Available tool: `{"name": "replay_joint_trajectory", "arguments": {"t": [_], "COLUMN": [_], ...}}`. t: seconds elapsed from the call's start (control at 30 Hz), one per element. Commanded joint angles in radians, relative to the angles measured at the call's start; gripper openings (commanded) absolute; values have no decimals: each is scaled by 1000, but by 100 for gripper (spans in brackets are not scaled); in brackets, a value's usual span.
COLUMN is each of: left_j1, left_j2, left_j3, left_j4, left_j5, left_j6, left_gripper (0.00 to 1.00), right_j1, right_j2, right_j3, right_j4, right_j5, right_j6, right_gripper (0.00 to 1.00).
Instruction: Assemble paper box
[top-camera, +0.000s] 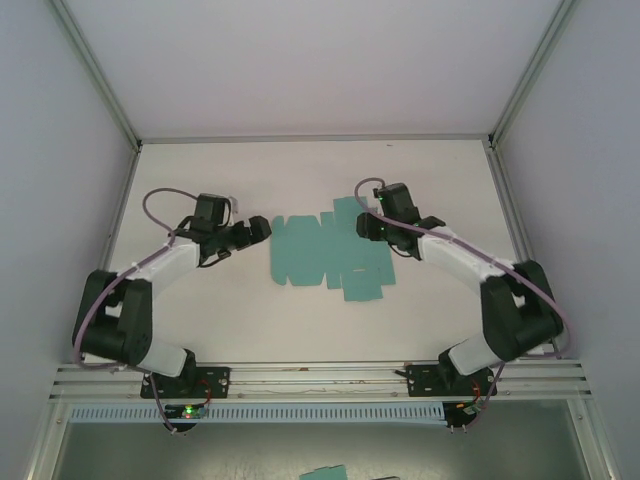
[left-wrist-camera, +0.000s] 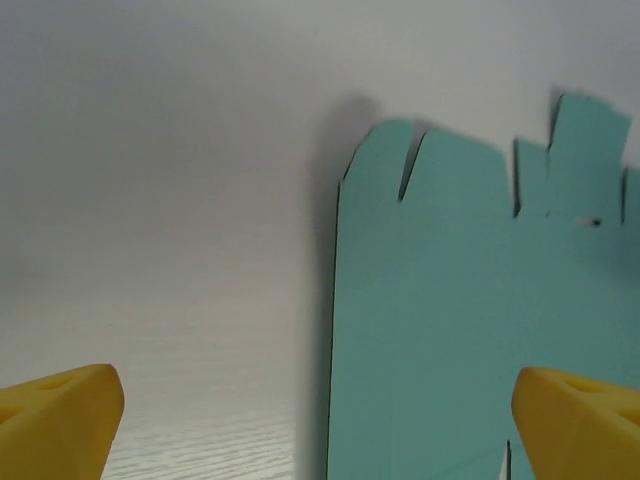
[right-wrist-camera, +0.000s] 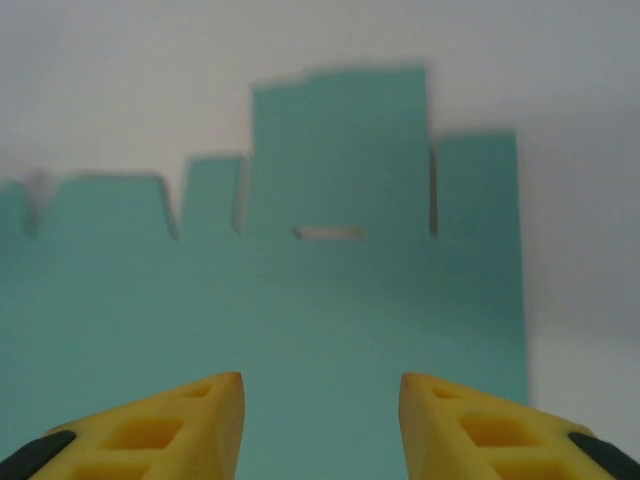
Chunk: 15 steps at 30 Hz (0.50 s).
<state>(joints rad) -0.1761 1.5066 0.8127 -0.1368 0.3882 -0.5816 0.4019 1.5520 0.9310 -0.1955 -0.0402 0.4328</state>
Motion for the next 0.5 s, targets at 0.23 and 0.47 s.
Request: {"name": "replay_joint_trajectory", "arguments": {"t": [0.23, 0.47], "left_j1": [-26, -42], "left_j2": [202, 280], "left_j3": [106, 115], "left_j4": [26, 162], "left_j5": [198, 321], "left_j6": [18, 22], "left_gripper": [95, 87], "right_j1": [-67, -96], "right_j2": [202, 285], "right_j3": [-21, -60], "right_j4": [-7, 43], "right_j5": [-93, -160], "right_j6": [126, 113], "right_gripper": [41, 39]}}
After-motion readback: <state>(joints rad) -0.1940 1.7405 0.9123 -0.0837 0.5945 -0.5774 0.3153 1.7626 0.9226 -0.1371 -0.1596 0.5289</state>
